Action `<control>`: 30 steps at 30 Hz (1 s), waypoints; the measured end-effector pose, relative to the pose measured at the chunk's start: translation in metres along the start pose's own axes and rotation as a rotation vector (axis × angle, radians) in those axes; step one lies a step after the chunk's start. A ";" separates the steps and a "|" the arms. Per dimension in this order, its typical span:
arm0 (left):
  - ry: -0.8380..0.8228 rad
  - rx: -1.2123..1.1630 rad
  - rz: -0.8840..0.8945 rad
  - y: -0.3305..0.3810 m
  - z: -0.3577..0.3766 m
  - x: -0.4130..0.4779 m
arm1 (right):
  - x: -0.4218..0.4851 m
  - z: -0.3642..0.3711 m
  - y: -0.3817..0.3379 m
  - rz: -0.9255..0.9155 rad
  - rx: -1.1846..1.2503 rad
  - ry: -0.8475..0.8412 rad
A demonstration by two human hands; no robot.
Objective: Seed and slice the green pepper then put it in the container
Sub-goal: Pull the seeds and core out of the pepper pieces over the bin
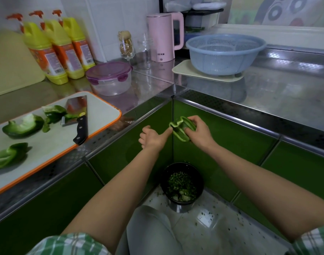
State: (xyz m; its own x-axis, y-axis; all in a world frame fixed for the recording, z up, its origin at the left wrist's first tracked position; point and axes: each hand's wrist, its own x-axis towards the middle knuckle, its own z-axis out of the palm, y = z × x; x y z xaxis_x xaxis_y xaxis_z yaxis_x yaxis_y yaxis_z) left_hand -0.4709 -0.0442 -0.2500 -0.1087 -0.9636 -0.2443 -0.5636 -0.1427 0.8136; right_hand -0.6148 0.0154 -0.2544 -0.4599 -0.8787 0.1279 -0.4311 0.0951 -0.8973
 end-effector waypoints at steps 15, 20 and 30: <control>-0.120 -0.042 -0.063 -0.018 -0.011 0.003 | 0.003 -0.007 -0.003 0.362 0.268 -0.015; -0.154 -0.148 0.086 -0.012 -0.007 -0.001 | 0.002 -0.003 -0.003 0.261 0.109 -0.082; -0.265 -0.104 0.272 -0.001 0.000 -0.006 | 0.003 -0.006 -0.002 0.002 -0.081 -0.073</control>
State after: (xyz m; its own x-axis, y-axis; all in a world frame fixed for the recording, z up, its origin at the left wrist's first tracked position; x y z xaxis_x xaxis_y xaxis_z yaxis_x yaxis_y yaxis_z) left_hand -0.4695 -0.0384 -0.2497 -0.4584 -0.8793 -0.1294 -0.4006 0.0745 0.9132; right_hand -0.6200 0.0151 -0.2501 -0.4042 -0.9100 0.0921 -0.4932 0.1320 -0.8599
